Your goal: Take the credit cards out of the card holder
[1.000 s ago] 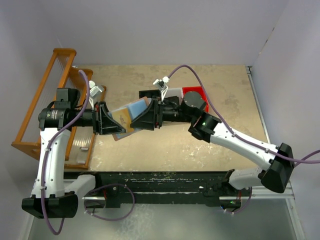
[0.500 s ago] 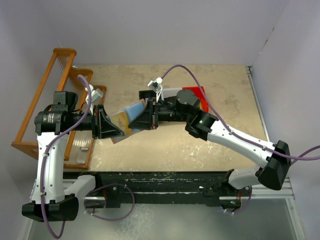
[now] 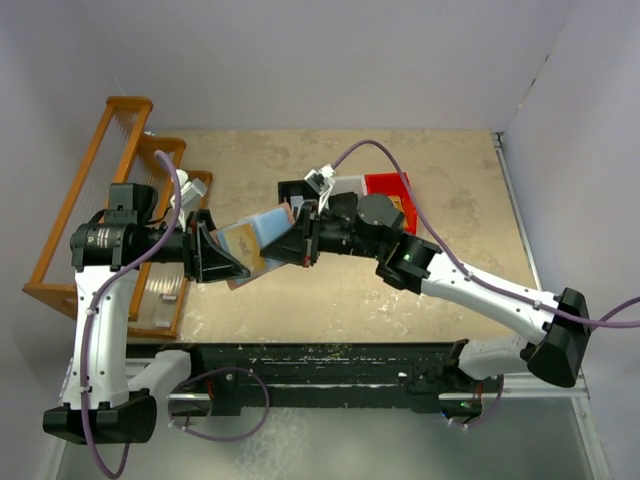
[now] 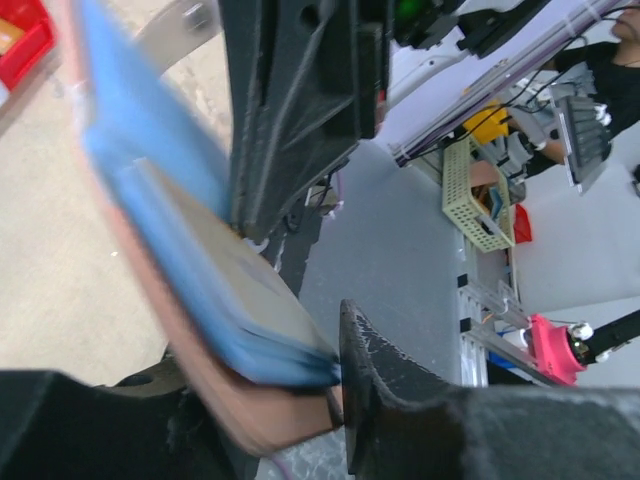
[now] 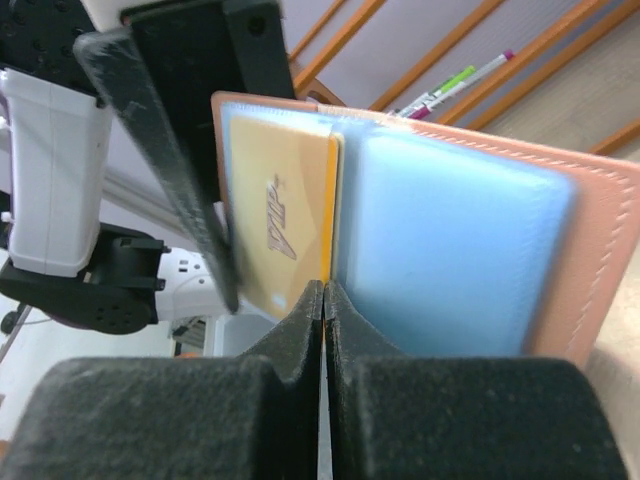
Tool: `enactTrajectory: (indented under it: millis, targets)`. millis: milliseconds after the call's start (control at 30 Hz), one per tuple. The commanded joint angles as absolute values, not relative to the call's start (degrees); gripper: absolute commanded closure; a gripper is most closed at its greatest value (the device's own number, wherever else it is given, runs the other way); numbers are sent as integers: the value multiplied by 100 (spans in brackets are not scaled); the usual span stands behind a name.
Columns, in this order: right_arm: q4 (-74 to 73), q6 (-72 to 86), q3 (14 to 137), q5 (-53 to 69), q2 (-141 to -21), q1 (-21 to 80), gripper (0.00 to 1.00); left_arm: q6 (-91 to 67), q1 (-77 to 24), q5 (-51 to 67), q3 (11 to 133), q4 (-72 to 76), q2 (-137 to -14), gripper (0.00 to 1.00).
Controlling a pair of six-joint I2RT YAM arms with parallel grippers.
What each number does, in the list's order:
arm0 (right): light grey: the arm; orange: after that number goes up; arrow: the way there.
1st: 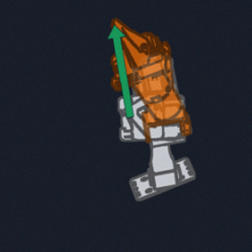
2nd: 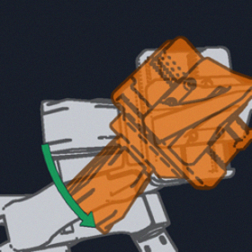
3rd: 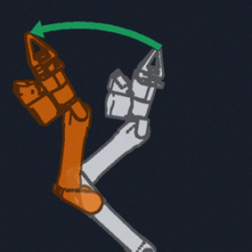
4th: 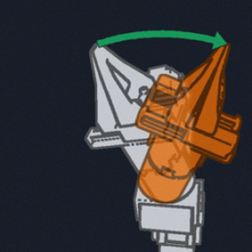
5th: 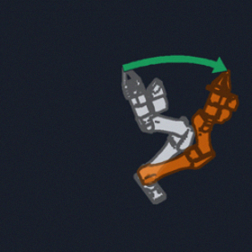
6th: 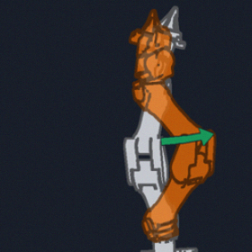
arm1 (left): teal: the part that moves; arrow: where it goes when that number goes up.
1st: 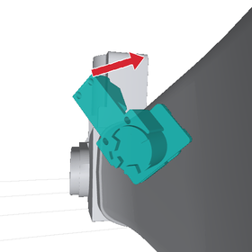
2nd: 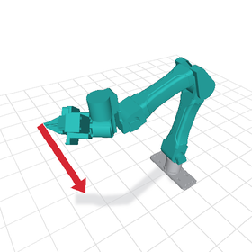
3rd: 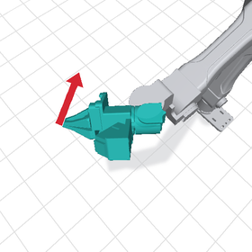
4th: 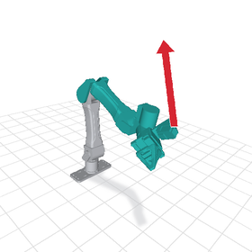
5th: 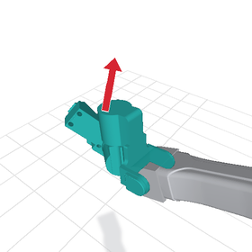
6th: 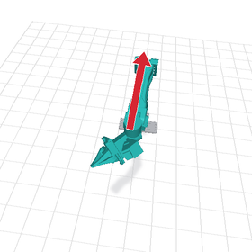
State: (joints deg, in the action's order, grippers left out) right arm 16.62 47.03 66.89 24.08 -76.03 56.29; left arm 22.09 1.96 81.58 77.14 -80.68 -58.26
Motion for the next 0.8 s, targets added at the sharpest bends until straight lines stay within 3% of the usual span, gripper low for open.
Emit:
enactTrajectory:
  millis: [0,100,300,467,633,767]
  targets:
    - [2110,4730,6299,1809,-7188,5663,100,2358,108,9872,7883,-8093,-5714,59]
    - [2098,4711,6188,1768,-7043,5657,100,2409,105,9924,7859,-8114,-5721,60]
    - [2294,4813,6032,1889,-6923,5658,100,2750,108,9984,7899,-8437,-5797,76]
    - [2517,5009,5926,2135,-6855,5622,100,2769,105,9998,7925,-8455,-5796,81]
    - [3093,5320,5633,2550,-6776,5484,62,2769,105,10002,7947,-8468,-5800,85]
    - [3279,5435,5571,2772,-6776,5445,54,2769,105,10027,8017,-8520,-5805,87]
